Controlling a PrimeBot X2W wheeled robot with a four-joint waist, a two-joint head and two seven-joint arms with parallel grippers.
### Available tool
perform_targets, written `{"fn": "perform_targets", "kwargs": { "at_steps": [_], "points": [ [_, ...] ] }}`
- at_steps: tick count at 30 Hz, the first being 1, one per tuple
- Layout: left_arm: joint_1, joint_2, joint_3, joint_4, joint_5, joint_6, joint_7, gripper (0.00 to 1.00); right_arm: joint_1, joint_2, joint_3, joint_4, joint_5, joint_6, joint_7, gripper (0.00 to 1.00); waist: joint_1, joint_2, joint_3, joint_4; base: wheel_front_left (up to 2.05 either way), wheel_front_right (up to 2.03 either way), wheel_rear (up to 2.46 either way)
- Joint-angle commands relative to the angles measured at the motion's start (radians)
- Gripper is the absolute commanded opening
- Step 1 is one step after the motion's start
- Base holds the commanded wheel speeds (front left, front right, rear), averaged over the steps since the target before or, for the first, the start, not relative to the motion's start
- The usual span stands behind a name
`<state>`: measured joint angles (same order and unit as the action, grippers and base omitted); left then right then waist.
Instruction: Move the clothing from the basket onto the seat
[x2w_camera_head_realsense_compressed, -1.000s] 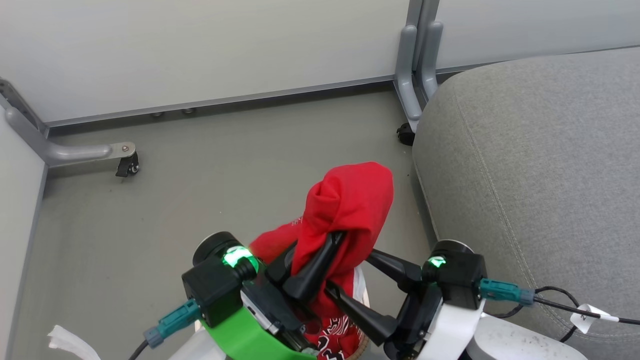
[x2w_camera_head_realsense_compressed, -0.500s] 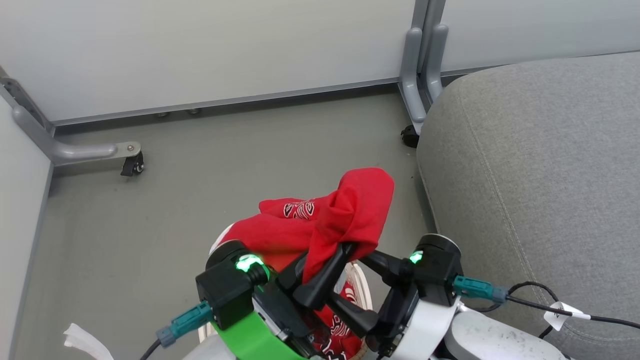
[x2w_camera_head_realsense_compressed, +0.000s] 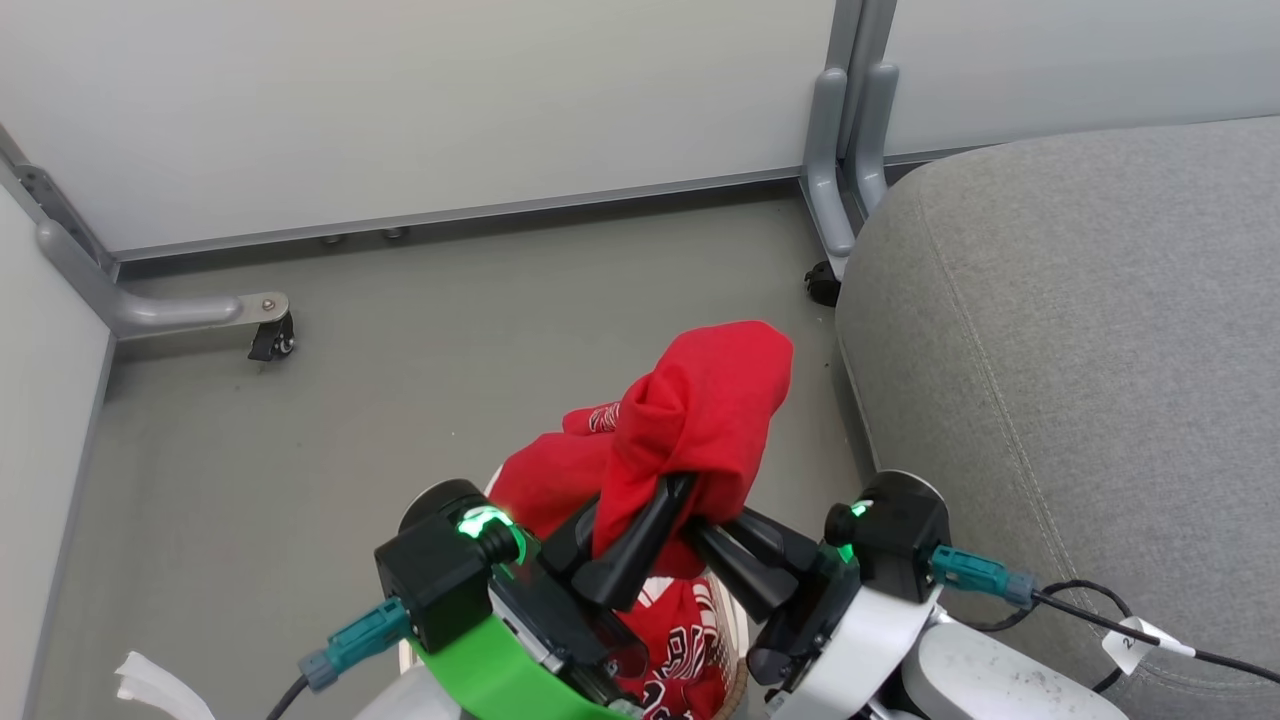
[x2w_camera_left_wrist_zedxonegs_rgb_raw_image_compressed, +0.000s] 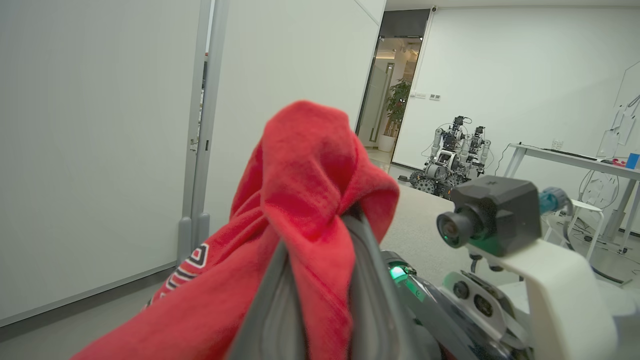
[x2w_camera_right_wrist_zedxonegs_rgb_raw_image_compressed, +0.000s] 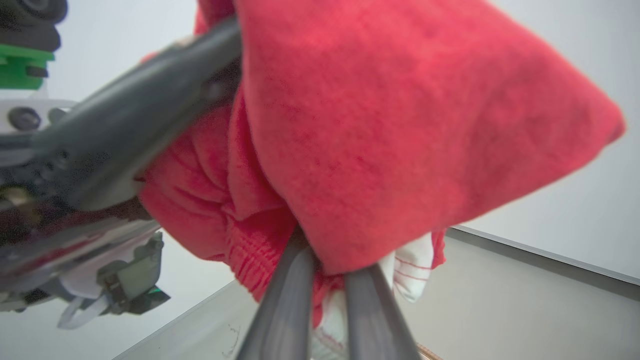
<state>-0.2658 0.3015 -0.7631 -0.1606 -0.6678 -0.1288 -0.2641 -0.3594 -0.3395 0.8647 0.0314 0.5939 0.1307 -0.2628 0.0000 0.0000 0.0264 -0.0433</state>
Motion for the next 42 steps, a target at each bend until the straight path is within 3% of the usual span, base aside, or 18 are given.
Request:
{"fn": "perform_targets", "kwargs": {
  "at_steps": [1, 15, 25, 26, 27, 42],
  "points": [
    [0.013, 0.001, 0.005, 0.001, 0.006, -0.003, -0.001, 0.00, 0.018, 0.004, -0.011, -0.003, -0.009, 0.000, -0.003, 0.00, 0.0000, 0.0000, -0.002, -0.001, 0.00, 0.00, 0.00],
    [0.004, -0.002, 0.003, 0.001, 0.010, -0.003, -0.001, 0.00, 0.028, 0.012, -0.028, -0.014, -0.012, 0.000, -0.003, 0.00, 0.0000, 0.0000, 0.001, -0.006, 0.00, 0.00, 0.00],
    [0.012, -0.001, 0.010, 0.002, 0.017, -0.003, 0.000, 0.00, 0.062, 0.044, -0.108, -0.028, -0.011, 0.000, -0.003, 0.00, 0.0000, 0.0000, -0.001, -0.001, 0.00, 0.00, 0.00],
    [0.011, -0.001, 0.009, 0.002, 0.017, -0.003, 0.000, 0.38, 0.067, 0.049, -0.118, -0.030, -0.015, 0.000, -0.003, 0.00, 0.0000, 0.0000, -0.001, -0.001, 0.00, 0.00, 0.00],
    [0.011, -0.001, 0.010, 0.002, 0.019, -0.003, 0.000, 1.00, 0.069, 0.053, -0.127, -0.033, -0.019, 0.000, -0.003, 0.00, 0.0000, 0.0000, -0.002, 0.000, 0.00, 0.00, 0.00],
    [0.053, 0.003, 0.058, 0.000, 0.047, -0.003, 0.000, 1.00, 0.125, 0.131, -0.378, -0.146, -0.147, 0.000, -0.003, 0.00, 0.0000, 0.0000, -0.017, 0.017, 0.00, 0.00, 0.00]
  ]
}}
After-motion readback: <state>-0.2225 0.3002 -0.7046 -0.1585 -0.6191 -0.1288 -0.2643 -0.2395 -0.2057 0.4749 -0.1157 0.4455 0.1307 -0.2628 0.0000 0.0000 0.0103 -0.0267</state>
